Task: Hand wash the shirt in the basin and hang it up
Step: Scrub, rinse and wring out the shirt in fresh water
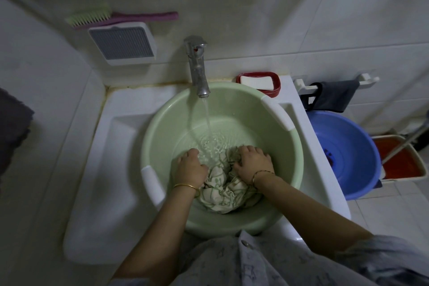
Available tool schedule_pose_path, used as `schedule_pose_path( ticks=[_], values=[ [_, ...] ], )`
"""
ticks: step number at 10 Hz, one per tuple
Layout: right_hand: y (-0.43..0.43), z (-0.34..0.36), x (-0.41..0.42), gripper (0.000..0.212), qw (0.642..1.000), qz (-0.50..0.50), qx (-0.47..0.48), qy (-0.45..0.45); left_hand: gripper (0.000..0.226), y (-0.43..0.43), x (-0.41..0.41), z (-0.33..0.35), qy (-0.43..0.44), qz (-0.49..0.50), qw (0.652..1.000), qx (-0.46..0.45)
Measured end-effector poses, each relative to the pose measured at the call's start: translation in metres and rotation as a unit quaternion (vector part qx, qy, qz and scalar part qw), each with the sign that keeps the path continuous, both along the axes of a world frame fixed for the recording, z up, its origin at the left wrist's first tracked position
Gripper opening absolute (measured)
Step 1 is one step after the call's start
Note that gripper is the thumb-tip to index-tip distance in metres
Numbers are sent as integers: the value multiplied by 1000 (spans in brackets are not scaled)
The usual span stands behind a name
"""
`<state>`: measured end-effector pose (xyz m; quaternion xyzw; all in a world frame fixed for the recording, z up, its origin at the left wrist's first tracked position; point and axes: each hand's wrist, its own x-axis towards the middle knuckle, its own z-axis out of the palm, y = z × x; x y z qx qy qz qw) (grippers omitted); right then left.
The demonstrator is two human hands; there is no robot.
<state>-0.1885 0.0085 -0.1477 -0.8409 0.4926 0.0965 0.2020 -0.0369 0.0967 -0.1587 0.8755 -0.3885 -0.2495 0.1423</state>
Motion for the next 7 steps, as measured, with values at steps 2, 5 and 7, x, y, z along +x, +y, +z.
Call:
schedule_pose_path(
  ticks=[2, 5, 7],
  values=[
    [1, 0, 0, 51, 1000, 0, 1, -1, 48, 0, 0, -2, -8, 1, 1000, -4],
    [0, 0, 1, 49, 1000, -2, 2, -3, 47, 0, 1, -4, -14, -2, 1000, -8],
    [1, 0, 0, 49, 1000, -4, 4, -3, 48, 0, 1, -5, -21, -5, 1000, -10]
  ],
)
